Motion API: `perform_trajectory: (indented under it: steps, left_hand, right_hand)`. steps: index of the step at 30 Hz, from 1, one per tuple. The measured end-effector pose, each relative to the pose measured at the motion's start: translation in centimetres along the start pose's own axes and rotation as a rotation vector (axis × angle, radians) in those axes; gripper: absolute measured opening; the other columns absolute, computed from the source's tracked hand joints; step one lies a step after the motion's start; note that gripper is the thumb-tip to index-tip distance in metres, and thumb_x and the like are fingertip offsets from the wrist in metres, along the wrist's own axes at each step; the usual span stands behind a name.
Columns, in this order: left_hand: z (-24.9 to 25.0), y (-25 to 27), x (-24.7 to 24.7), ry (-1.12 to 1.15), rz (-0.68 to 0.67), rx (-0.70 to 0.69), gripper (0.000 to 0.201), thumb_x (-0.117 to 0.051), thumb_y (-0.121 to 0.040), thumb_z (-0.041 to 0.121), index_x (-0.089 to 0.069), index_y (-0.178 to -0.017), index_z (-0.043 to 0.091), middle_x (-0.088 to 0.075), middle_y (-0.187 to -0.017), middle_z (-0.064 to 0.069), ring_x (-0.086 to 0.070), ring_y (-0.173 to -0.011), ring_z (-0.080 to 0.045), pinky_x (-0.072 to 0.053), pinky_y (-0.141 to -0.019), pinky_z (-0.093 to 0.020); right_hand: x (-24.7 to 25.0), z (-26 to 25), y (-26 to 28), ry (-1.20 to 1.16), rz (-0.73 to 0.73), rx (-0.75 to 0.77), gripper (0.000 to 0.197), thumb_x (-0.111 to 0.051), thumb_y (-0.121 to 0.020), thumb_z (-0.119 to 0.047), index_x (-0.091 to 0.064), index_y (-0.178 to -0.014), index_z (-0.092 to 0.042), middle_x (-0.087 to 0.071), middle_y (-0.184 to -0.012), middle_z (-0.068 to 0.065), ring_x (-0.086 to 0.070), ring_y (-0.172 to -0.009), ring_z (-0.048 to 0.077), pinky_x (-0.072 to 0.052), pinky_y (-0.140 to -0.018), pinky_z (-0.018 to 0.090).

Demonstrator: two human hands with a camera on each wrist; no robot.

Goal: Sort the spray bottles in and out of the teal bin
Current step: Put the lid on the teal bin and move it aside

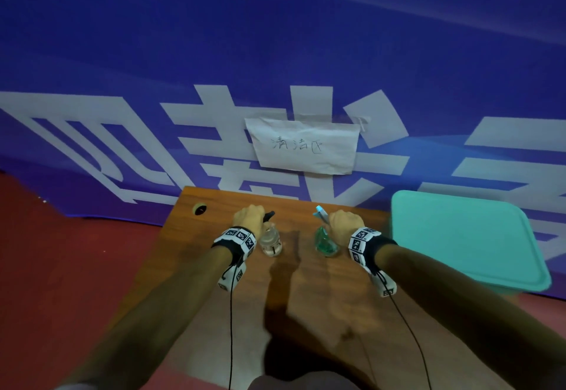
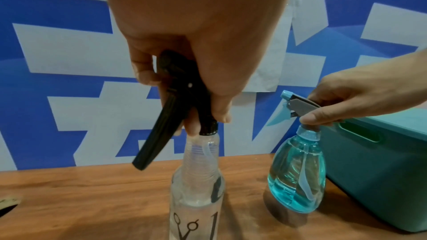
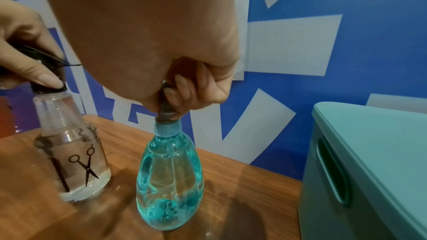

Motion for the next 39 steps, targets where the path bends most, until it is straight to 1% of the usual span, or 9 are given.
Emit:
perform_trajectory:
  steps: [5,12,14,17,19,25,31,35,39]
  left_hand:
    - [-0.9,-5.3,-0.3,-0.024,-0.032,-0.025,0.045,-0.062,-0.092,0.054,-0.065,-0.111,0.014,-0.069,-0.104,-0.008,-0.067,-0.096,-0.030,-0.049,-0.070,-0.034]
    - [-0.2,-11.7,0.6,0.063,0.042,-0.128,0.036,-0.063,-0.091,0.052,-0.065,-0.101,0.018,-0.070,-0.094,-0.007,-0.068,-0.091,-0.031,-0.052,-0.074,-0.035]
    - [0.1,-13.3,1.0,0.068,0.060,-0.147,0.034,-0.063,-0.091,0.051,-0.064,-0.098,0.018,-0.070,-0.091,-0.008,-0.067,-0.089,-0.033,-0.053,-0.075,-0.036]
    - [0.5,-15.3,1.5,0.086,0.086,-0.157,0.032,-0.063,-0.092,0.050,-0.064,-0.097,0.018,-0.069,-0.089,-0.009,-0.066,-0.087,-0.035,-0.055,-0.076,-0.038]
    - [0.9,-16.3,1.8,0.093,0.107,-0.172,0.033,-0.063,-0.092,0.049,-0.065,-0.101,0.018,-0.069,-0.089,-0.010,-0.066,-0.087,-0.034,-0.055,-0.077,-0.039]
    - [1.5,-17.9,1.9,0.075,0.117,-0.224,0.033,-0.063,-0.093,0.048,-0.065,-0.107,0.019,-0.072,-0.094,-0.011,-0.066,-0.092,-0.035,-0.051,-0.079,-0.039]
    - [1.2,-18.3,2.0,0.053,0.117,-0.249,0.031,-0.063,-0.094,0.046,-0.065,-0.110,0.020,-0.071,-0.100,-0.011,-0.064,-0.097,-0.035,-0.044,-0.086,-0.039]
    - [1.8,-17.9,1.4,0.013,0.097,-0.269,0.027,-0.062,-0.094,0.045,-0.063,-0.110,0.023,-0.070,-0.102,-0.008,-0.064,-0.097,-0.033,-0.046,-0.083,-0.039]
    - [1.4,-17.8,1.4,0.008,0.064,-0.248,0.033,-0.060,-0.096,0.045,-0.061,-0.120,0.023,-0.070,-0.108,-0.009,-0.064,-0.100,-0.034,-0.048,-0.080,-0.038]
  right_hand:
    - [-0.6,-0.8,-4.1,0.037,-0.024,-0.002,0.033,-0.046,-0.104,-0.034,-0.055,-0.132,-0.017,-0.067,-0.096,0.003,-0.068,-0.086,0.022,-0.051,-0.068,0.032]
    - [-1.7,-3.1,-9.2,0.118,-0.015,0.067,0.044,-0.037,-0.107,-0.036,-0.038,-0.150,-0.028,-0.069,-0.100,0.002,-0.068,-0.088,0.022,-0.051,-0.068,0.033]
    - [-1.7,-3.8,-10.5,0.092,-0.014,0.074,0.042,-0.037,-0.107,-0.038,-0.042,-0.147,-0.027,-0.069,-0.101,0.002,-0.068,-0.089,0.023,-0.048,-0.067,0.033]
    - [-1.2,-4.2,-12.2,0.063,-0.013,0.044,0.038,-0.036,-0.106,-0.043,-0.061,-0.121,-0.018,-0.070,-0.099,0.001,-0.069,-0.090,0.023,-0.048,-0.069,0.032]
    - [-1.0,-4.6,-13.3,0.088,0.000,0.048,0.040,-0.036,-0.106,-0.045,-0.062,-0.111,-0.015,-0.070,-0.101,0.002,-0.069,-0.091,0.023,-0.043,-0.066,0.031]
    - [-0.1,-5.1,-16.1,0.087,0.034,0.053,0.037,-0.038,-0.106,-0.044,-0.060,-0.109,-0.015,-0.069,-0.100,0.003,-0.069,-0.087,0.024,-0.042,-0.062,0.032]
    - [0.6,-4.9,-17.5,0.036,0.039,0.031,0.032,-0.044,-0.105,-0.040,-0.061,-0.114,-0.014,-0.067,-0.107,0.005,-0.067,-0.095,0.026,-0.047,-0.071,0.034]
    - [0.3,-4.7,-17.2,-0.031,0.047,0.008,0.034,-0.045,-0.104,-0.043,-0.060,-0.114,-0.013,-0.066,-0.107,0.006,-0.066,-0.095,0.027,-0.043,-0.068,0.034]
    - [0.1,-4.3,-16.6,-0.135,0.034,-0.018,0.033,-0.050,-0.102,-0.040,-0.058,-0.116,-0.011,-0.062,-0.105,0.008,-0.065,-0.092,0.027,-0.049,-0.071,0.036]
Point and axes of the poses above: each hand's wrist, its own y-axis away from the middle knuckle, its own x-axis out of the back of the hand, z = x × y, the point moved 7 cm from there along -y, towards the middle knuckle
